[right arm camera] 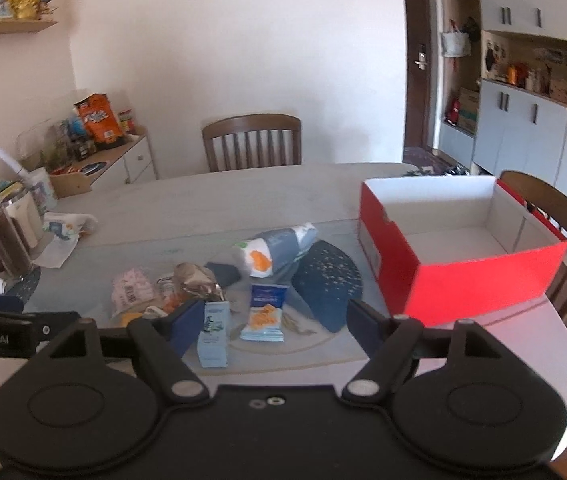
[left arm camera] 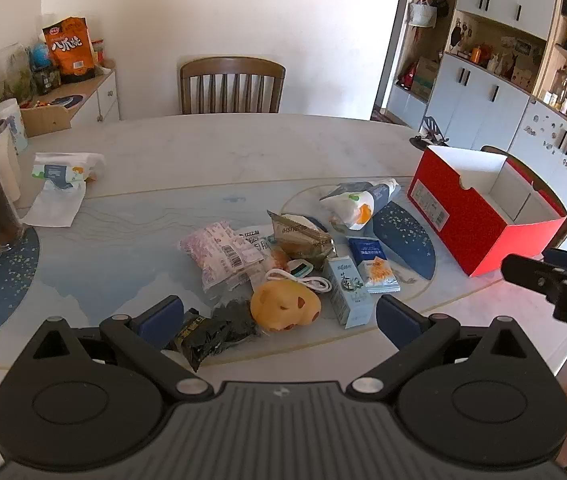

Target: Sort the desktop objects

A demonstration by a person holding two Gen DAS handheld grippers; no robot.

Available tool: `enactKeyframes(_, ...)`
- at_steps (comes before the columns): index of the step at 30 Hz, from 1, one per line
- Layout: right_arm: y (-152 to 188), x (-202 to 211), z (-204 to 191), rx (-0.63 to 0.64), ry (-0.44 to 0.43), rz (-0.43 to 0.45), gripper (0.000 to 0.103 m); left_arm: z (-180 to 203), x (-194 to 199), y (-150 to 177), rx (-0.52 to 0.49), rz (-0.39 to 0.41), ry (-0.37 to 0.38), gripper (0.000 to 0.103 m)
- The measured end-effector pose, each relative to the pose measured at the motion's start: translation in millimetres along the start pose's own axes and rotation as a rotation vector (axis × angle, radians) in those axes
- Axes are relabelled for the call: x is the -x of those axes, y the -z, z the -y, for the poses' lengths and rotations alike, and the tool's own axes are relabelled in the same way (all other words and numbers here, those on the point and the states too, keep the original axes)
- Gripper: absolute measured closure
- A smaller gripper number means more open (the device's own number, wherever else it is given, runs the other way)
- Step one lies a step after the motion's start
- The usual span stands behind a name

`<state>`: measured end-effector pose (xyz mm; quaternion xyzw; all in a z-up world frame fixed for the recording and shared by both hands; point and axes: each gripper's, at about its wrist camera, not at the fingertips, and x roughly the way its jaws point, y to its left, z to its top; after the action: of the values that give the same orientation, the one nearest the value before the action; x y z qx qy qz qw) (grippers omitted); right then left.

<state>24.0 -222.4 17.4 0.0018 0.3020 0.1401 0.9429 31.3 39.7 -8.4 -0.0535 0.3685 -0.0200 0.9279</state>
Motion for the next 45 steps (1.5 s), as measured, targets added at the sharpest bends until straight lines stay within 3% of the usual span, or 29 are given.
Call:
enactKeyframes(13,1,-32,-15,0.035,-0.017,-0.050,0.023,-15,-12,1,-0.008,-0.007,0.056,0.000)
enactKeyframes(19,4,-56,-27,0.060,-0.027,-0.074,0.023,-28,-24,7,-0.033,-0.006,-0.036,0.000)
enactKeyframes(30,18,-109,-47,0.099,-0.038,-0.133,0.024,-61,-66,30,-0.070,-0.028,-0.075,0.000)
enactKeyframes(41,26,-155,-60,0.111,-0.001,-0.221,0.026,-73,-89,37,-0.106,-0.055,-0.035,0.001)
enactKeyframes(45,29,-164,-63,0.126,0.009,-0.239,0.026,-78,-95,36,-0.107,-0.070,-0.003,0.009)
